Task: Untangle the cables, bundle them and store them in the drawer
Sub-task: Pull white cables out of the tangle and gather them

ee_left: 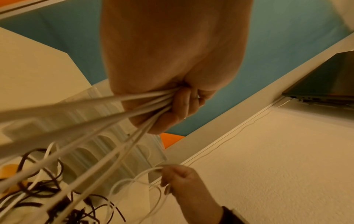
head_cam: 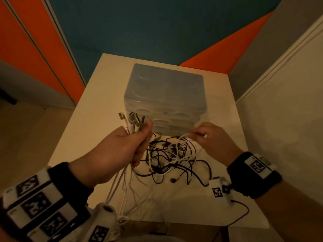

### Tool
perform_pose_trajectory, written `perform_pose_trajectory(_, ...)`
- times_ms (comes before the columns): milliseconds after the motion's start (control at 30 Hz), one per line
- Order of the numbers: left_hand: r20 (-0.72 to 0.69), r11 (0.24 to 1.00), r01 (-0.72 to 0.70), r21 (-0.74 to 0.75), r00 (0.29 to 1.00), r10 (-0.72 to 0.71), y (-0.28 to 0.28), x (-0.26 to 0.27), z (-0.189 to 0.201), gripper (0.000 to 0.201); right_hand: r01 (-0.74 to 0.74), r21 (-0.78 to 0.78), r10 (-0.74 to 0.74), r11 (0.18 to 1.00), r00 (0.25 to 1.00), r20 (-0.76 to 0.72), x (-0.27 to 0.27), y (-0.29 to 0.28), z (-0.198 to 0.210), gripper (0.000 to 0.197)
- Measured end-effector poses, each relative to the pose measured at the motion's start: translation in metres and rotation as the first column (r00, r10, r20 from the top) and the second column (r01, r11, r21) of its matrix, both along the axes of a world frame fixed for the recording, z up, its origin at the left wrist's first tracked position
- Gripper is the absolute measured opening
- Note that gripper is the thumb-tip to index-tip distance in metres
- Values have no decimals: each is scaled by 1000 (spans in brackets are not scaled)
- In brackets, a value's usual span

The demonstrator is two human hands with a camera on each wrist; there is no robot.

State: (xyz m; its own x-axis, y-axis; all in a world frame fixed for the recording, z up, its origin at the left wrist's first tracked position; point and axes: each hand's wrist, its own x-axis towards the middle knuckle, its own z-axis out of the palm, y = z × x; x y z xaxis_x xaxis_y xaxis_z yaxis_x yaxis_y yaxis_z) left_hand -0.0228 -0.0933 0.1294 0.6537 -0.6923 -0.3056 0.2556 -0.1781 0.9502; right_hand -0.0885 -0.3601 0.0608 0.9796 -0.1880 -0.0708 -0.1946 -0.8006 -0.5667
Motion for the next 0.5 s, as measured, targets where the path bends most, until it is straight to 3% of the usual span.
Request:
perform_pose_trajectory(100,-14,1000,-10,4,1000,11,-1,2,0,42,52,190,-97,980,967,236,-1,7,33,10)
perform_pose_trajectory(267,-39,1000,-28,2,999,28,-3,4,-3,43,-30,452,-251,891,799,546,-1,14,77,14)
perform_pose_trajectory(367,-77,999,-36,-13,996,35,-9,4,-3,46,-127,535,-235,835,797,556,0,24,89,9)
perform_pose_trajectory(500,-148,1000,-14,-11,989,12,-22,3,-3,54,-185,449,-47,874,887,458,-9,46,79,9)
